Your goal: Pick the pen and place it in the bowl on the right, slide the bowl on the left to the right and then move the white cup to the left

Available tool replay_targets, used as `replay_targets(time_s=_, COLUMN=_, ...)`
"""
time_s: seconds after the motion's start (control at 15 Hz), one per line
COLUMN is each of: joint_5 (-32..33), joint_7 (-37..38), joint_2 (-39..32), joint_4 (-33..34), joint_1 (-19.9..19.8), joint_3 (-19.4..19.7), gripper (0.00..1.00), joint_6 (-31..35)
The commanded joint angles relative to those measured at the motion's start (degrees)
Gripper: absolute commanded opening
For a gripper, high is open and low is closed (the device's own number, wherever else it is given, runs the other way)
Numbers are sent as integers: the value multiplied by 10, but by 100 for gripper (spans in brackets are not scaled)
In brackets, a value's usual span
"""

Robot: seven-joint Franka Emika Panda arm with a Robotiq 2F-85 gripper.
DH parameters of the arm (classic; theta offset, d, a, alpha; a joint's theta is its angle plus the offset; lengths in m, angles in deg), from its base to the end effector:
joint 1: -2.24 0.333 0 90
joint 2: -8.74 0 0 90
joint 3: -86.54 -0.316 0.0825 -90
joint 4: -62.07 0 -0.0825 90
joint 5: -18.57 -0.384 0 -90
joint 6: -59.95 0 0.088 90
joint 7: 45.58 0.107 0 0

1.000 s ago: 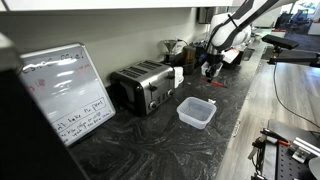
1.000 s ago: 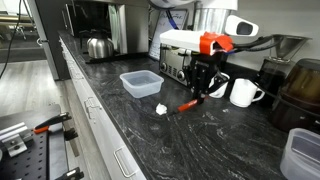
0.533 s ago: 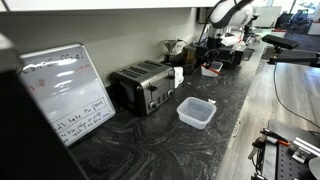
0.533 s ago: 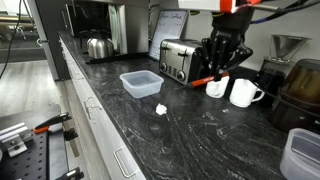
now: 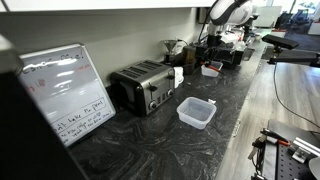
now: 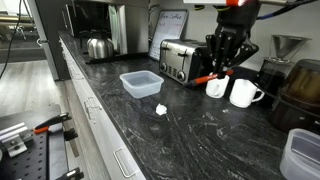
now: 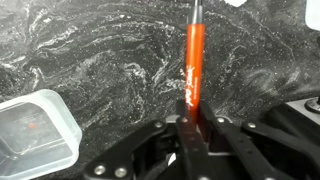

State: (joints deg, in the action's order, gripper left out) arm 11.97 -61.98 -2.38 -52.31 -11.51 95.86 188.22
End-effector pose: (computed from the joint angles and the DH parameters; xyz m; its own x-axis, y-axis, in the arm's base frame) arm 0.5504 -0.2275 0.3702 0.9812 -0.1818 0.0653 -0.1790 -0.9828 -0.0461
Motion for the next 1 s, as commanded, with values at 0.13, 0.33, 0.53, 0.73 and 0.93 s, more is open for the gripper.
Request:
replay_targets(time_s=0.13, joint_5=-36, joint_7=18, joint_2=-26, joint_4=63, joint_1=-13, joint_3=5, gripper=3, joint_6=-18)
replay_targets(time_s=0.33, joint_5=-52, joint_7=41, joint_2=-49, joint_4=94, joint_1=-26, joint_3=18, gripper=3, joint_6=-12)
replay_targets(time_s=0.53, joint_5=-59, joint_7=61, joint_2=-89, joint_4=140, joint_1=-49, joint_3=31, gripper=3, joint_6=-24)
replay_targets(time_s=0.73, joint_5=-65, joint_7=73, joint_2=-132, joint_4=191, joint_1=-72, joint_3=34, gripper=3, joint_6=-30)
replay_targets(time_s=0.93, joint_5=-65, joint_7=94, joint_2=-167, joint_4=235, joint_1=-88, joint_3=32, gripper=3, joint_6=-38)
